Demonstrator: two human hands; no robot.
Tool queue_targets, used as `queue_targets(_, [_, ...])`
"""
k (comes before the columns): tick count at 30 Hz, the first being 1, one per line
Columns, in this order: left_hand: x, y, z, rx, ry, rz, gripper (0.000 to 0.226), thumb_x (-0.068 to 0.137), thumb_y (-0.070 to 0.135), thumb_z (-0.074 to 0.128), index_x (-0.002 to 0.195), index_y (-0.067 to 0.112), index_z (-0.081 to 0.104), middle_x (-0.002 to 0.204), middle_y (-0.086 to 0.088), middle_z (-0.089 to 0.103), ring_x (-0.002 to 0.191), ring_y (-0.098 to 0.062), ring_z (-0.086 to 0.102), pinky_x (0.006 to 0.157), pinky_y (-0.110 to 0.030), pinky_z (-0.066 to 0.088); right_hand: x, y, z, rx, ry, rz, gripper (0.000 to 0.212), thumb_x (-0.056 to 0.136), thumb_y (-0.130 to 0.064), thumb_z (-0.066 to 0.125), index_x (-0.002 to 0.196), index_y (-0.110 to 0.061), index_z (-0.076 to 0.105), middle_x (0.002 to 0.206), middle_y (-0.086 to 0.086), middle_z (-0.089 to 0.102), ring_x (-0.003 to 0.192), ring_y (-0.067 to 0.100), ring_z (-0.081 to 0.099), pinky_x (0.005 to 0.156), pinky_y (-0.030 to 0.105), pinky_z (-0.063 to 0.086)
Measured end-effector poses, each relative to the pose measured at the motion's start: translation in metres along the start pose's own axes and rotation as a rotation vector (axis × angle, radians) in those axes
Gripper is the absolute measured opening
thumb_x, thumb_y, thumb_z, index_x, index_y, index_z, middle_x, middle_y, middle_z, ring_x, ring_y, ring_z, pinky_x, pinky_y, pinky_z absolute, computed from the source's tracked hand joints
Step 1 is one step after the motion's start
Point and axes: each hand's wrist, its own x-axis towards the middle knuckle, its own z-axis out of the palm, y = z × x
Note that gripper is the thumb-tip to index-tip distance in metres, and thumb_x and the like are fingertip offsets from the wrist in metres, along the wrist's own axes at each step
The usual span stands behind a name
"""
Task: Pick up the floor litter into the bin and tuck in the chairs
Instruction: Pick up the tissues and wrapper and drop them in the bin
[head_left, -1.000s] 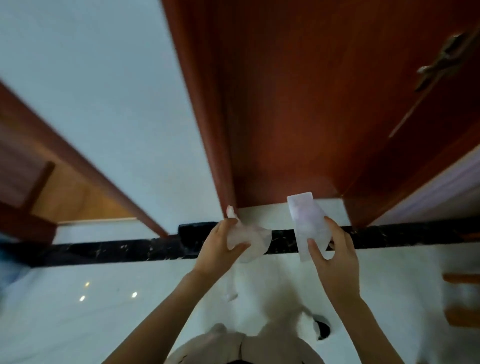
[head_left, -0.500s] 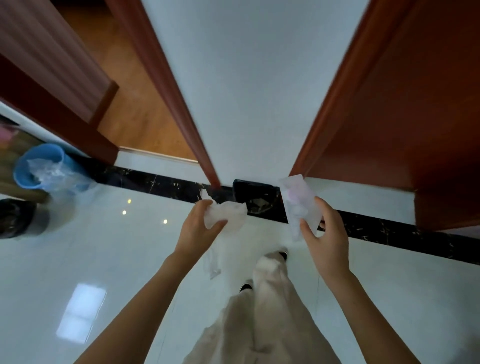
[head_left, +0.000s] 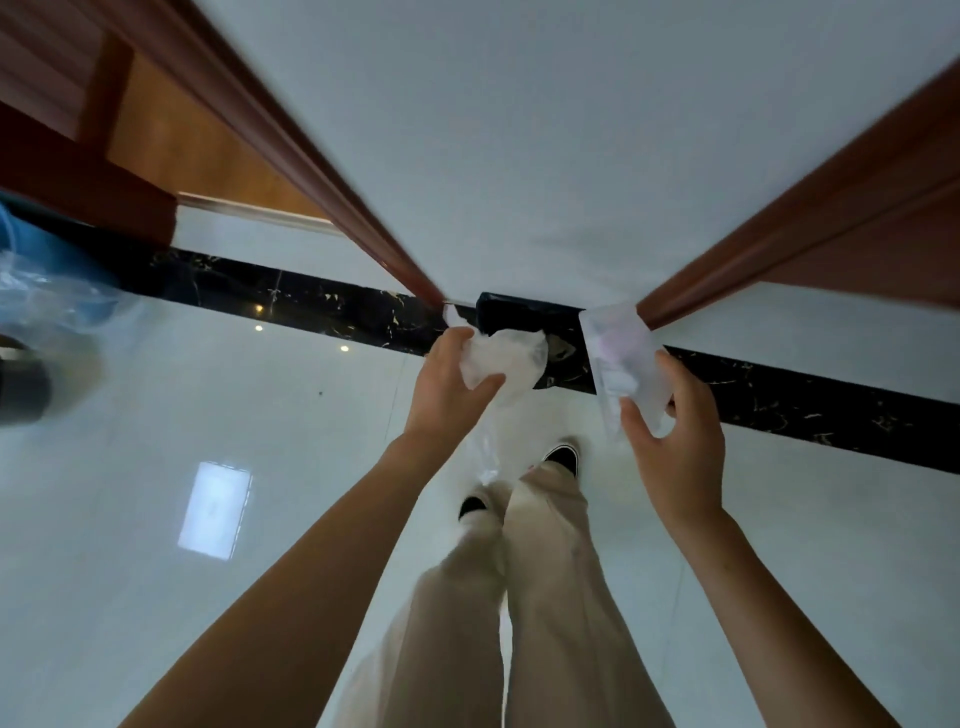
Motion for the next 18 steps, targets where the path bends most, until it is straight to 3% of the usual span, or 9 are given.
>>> queue_targets(5, [0.076, -0.064, 0.077, -0.016, -0.066, 0.061, 0.054, 0.078, 0.02, 0.074, 0.123, 0.011, 0.048, 0.115, -0.001, 0.053, 0.104, -0.014, 0.049, 0.083, -0.017, 0.034, 0.033, 0.061, 0.08, -0.008, -0.005, 0.031, 0.054, 0.091, -0.025, 0.066, 0.14, -0.019, 0.045, 0.136, -0.001, 0.052, 0.122, 0.018, 0.05, 0.097, 0.045, 0.048])
queue_targets(10, [0.142, -0.126, 0.147, 0.019, -0.078, 0.192, 0.053, 0.078, 0.017, 0.074, 0.124, 0.011, 0.048, 0.117, -0.002, 0.053, 0.106, -0.015, 0.049, 0.086, -0.02, 0.035, 0.055, 0.126, 0.151, 0.015, 0.094, 0.052, 0.053, 0.091, -0.025, 0.067, 0.139, -0.02, 0.046, 0.135, -0.002, 0.053, 0.121, 0.017, 0.051, 0.096, 0.044, 0.049])
queue_targets(15, [0.179, -0.177, 0.202, 0.092, -0.118, 0.343, 0.055, 0.078, 0.015, 0.073, 0.127, 0.01, 0.048, 0.118, -0.003, 0.053, 0.11, -0.018, 0.049, 0.089, -0.021, 0.036, 0.057, 0.178, 0.193, 0.01, 0.151, 0.041, 0.053, 0.09, -0.024, 0.07, 0.138, -0.02, 0.047, 0.13, -0.001, 0.054, 0.114, 0.02, 0.056, 0.093, 0.043, 0.052])
queue_targets(18, [0.189, -0.197, 0.225, 0.104, -0.167, 0.351, 0.059, 0.078, 0.018, 0.073, 0.131, 0.013, 0.047, 0.122, -0.002, 0.053, 0.114, -0.018, 0.048, 0.095, -0.029, 0.041, 0.053, 0.199, 0.206, -0.018, 0.156, 0.016, 0.054, 0.089, -0.022, 0.07, 0.138, -0.017, 0.048, 0.131, 0.003, 0.055, 0.115, 0.021, 0.056, 0.093, 0.044, 0.051])
